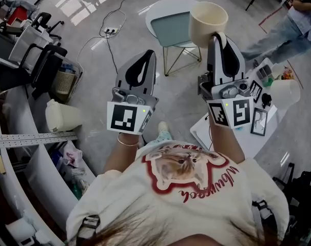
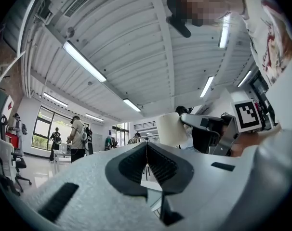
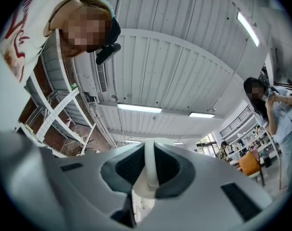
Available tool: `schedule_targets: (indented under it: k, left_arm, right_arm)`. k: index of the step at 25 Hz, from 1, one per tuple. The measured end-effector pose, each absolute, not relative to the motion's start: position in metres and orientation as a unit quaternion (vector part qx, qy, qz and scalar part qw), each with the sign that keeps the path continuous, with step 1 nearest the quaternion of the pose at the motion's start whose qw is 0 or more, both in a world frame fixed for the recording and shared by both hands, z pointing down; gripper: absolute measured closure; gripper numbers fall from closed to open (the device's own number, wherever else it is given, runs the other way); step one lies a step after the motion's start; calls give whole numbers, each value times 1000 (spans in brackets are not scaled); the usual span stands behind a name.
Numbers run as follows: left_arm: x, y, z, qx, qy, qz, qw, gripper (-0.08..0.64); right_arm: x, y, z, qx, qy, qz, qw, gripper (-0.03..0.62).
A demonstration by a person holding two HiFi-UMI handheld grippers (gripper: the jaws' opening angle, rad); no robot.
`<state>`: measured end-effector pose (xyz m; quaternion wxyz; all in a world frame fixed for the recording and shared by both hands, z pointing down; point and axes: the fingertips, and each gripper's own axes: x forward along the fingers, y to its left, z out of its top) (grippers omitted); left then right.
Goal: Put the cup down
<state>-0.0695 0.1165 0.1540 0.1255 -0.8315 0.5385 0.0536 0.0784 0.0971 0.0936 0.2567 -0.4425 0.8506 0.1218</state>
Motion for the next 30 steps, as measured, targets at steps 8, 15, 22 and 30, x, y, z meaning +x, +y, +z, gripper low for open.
schedule_targets:
  k: [8,15,22,30]
  left_arm:
    - [-94,40,168,-842,526,40,111,546]
    - [-95,-4,170,-844,524,48,103,546]
    - [-84,-68,167,-841,528,52,108,546]
    - [-79,-130,156,-829,544,58,120,546]
  right_arm:
    - [51,30,108,-455,847,105,256,535]
    - [48,-11,109,-453,850,104,247,535]
    - [58,-75,103,-439,856,104,252,535]
    - [64,-147,95,-417,866,105,256,535]
